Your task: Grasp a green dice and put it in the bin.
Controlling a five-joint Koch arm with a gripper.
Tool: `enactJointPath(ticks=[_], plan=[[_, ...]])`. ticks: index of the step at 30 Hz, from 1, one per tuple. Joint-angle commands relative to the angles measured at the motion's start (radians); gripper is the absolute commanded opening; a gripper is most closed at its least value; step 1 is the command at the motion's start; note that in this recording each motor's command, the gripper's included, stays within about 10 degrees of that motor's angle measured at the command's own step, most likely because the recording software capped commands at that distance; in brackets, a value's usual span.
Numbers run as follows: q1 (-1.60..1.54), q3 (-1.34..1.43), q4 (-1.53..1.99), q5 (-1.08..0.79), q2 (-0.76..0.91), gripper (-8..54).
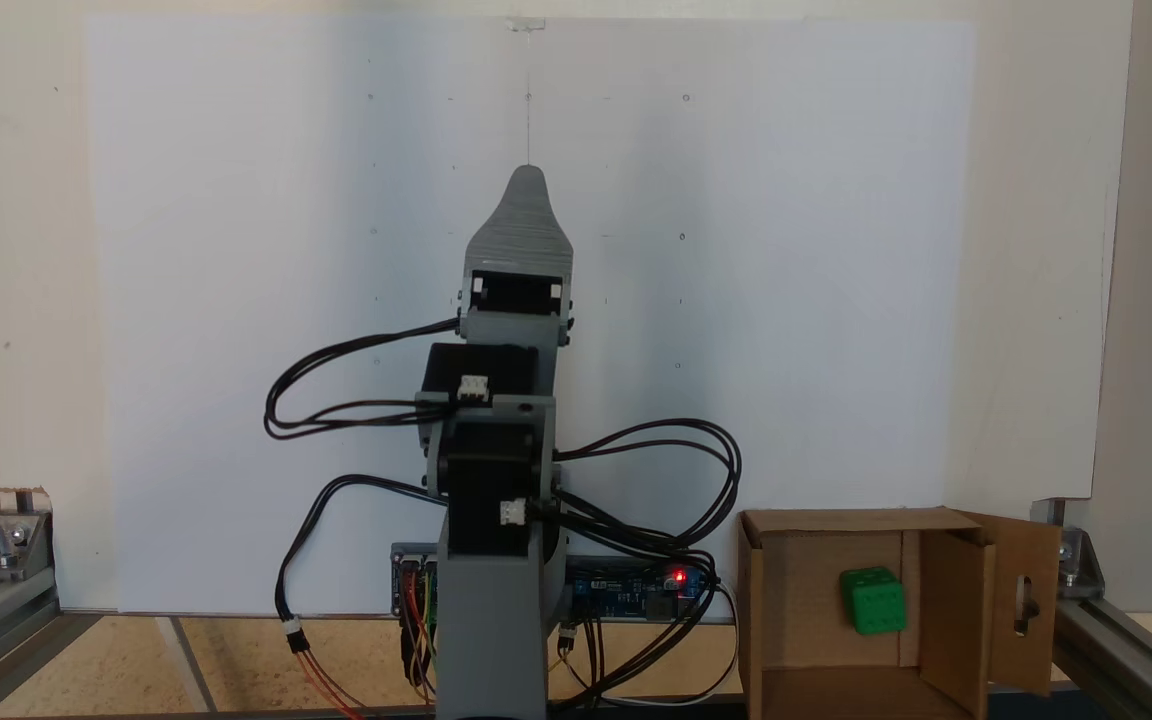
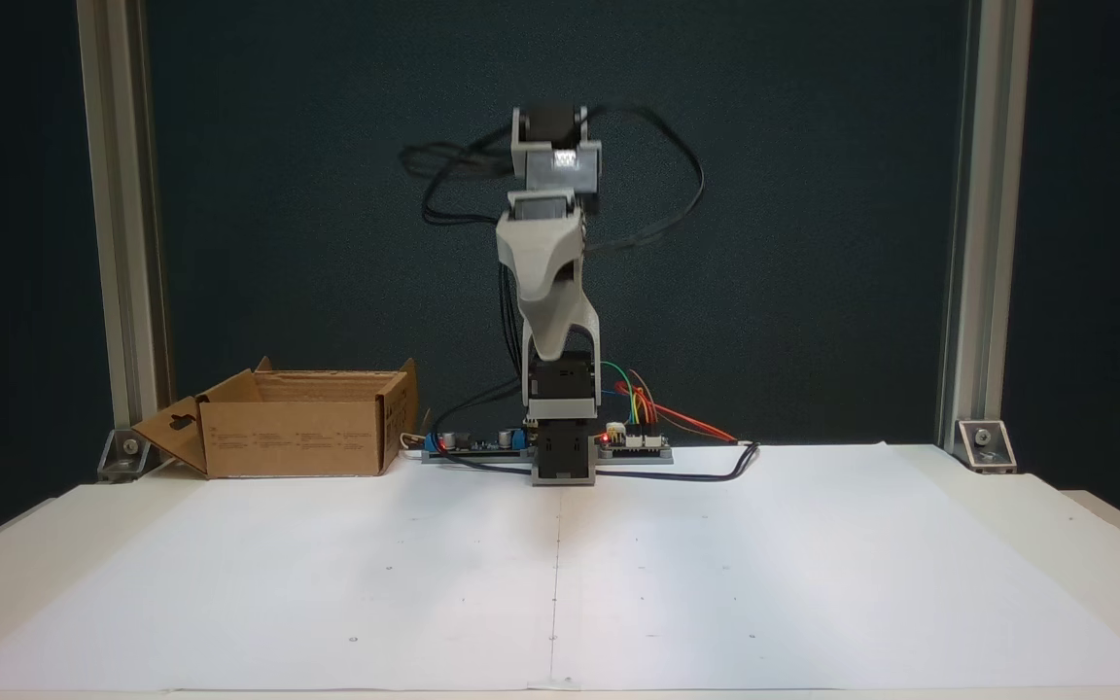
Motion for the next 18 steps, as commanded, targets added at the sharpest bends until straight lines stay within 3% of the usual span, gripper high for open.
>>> enactJointPath(ticks=[1,8,18], plan=[[0.002,0.032,-0.164,0.025,0.097,45.4],[0.025,0.244,-0.481,-0.006,0.258,46.5],[0.023,0.554,-0.915,-0.052,0.365,46.3]])
